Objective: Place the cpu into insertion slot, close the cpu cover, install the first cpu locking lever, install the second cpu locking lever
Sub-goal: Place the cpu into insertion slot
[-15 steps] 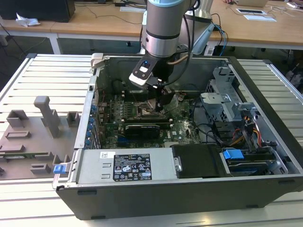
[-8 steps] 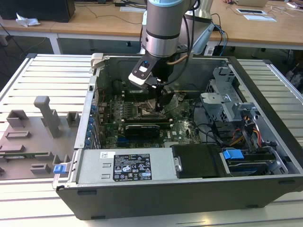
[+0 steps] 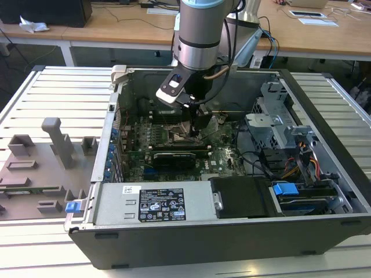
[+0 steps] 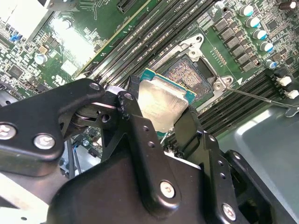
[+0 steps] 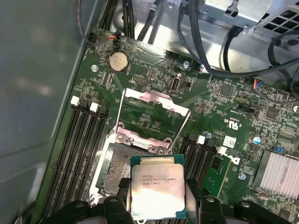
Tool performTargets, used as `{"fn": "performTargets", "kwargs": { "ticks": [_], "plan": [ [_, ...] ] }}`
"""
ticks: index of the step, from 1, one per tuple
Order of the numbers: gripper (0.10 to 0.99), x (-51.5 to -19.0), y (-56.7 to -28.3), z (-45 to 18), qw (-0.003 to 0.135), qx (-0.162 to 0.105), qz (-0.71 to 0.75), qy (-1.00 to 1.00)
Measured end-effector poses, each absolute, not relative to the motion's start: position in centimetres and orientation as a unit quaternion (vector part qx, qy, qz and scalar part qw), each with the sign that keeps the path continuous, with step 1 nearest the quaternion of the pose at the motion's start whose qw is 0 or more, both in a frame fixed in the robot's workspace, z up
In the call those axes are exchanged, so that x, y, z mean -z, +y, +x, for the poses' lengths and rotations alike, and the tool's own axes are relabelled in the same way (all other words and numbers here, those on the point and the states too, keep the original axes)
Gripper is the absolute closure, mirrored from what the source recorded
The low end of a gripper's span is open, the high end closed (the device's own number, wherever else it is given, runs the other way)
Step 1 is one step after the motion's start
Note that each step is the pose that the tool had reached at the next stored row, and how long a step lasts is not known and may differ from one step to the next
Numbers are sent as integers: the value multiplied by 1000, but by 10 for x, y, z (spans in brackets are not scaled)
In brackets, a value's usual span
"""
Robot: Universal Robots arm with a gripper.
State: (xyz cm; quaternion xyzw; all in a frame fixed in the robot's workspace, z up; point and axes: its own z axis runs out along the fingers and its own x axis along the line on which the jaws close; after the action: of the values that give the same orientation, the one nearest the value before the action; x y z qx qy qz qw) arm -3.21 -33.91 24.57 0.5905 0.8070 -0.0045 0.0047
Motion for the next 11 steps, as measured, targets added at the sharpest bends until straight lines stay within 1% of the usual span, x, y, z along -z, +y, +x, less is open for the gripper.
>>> {"fn": "performTargets", "kwargs": {
  "ticks": [11],
  "plan": [
    [541,-245,-339,-32,6,7,632,775]
  ]
}}
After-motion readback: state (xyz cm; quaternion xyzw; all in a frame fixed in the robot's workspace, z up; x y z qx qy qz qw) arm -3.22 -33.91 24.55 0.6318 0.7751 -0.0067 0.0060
